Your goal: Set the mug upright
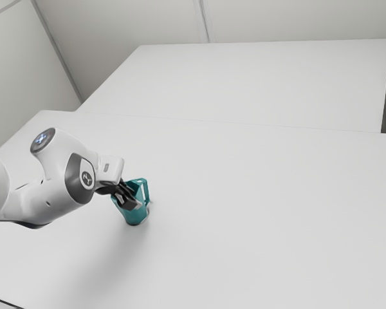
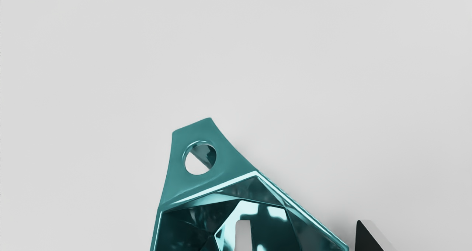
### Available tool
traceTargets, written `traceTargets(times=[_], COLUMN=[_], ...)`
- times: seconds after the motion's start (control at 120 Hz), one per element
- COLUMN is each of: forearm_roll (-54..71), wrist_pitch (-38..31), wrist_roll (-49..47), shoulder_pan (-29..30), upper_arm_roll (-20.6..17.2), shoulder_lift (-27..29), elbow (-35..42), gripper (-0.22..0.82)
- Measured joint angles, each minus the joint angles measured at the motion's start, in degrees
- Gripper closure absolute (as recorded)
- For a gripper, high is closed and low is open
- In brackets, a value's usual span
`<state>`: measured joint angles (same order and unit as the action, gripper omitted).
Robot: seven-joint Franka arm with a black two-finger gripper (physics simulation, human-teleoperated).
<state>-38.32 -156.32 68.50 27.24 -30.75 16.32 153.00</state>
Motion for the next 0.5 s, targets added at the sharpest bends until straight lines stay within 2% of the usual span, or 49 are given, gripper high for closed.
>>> traceTargets(times=[0.5], forearm_roll=[-0.6], wrist_pitch=[6.1], wrist_roll=[-1.6], shoulder_pan=[0.1], upper_arm_roll=[-0.1], shoulder_lift=[2.6], elbow=[-2.4], gripper=[0.35])
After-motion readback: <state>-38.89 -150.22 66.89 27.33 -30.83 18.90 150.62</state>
